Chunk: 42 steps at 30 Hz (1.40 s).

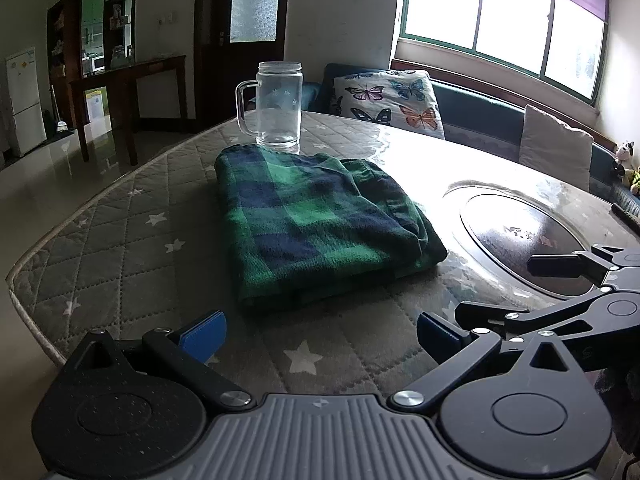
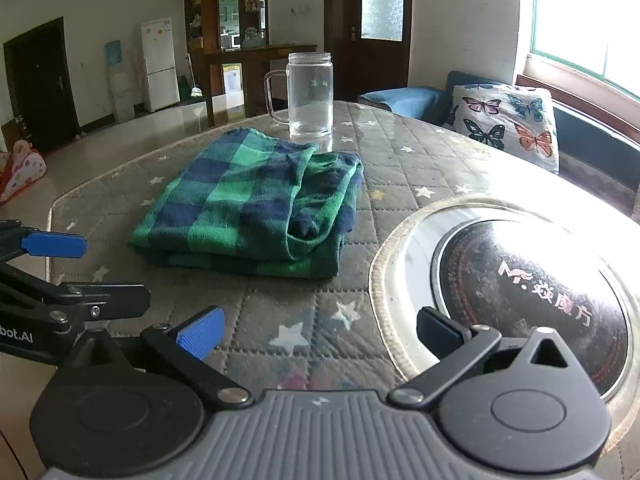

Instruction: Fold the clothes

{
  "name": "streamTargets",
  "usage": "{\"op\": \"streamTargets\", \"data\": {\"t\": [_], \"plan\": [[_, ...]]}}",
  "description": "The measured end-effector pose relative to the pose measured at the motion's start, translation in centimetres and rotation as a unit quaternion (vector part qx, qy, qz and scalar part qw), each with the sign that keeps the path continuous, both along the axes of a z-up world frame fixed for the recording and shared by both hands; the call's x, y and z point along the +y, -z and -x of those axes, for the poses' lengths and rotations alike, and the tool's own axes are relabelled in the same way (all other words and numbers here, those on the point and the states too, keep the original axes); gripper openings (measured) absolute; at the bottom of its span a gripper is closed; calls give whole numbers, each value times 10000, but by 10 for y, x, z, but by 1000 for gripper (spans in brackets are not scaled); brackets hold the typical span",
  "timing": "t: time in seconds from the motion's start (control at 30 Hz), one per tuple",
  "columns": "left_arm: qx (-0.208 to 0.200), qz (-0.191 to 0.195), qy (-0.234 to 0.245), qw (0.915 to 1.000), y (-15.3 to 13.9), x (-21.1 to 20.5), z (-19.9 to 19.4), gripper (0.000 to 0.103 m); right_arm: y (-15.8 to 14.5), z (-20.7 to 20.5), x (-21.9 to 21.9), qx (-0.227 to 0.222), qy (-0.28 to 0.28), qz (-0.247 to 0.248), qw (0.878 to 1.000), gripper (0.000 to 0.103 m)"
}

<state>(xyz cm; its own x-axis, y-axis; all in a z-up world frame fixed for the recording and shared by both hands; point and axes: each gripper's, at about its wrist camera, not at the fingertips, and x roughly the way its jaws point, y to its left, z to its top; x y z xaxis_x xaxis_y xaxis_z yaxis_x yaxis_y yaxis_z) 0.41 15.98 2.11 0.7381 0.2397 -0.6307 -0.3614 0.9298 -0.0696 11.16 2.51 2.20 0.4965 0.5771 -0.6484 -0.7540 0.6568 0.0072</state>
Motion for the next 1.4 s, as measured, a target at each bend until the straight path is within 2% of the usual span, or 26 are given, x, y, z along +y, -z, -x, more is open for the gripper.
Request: {"op": "streamTargets", "data": {"t": [0.47,1.4], "plan": [[67,-104,-199,9997,0,-6,11,103,4,14,-6,-40,83,63,9999,103],[-55,-152,-169,9997,-2,-17,24,103,3,32,-11,-121,163,41,9998,103]]}}
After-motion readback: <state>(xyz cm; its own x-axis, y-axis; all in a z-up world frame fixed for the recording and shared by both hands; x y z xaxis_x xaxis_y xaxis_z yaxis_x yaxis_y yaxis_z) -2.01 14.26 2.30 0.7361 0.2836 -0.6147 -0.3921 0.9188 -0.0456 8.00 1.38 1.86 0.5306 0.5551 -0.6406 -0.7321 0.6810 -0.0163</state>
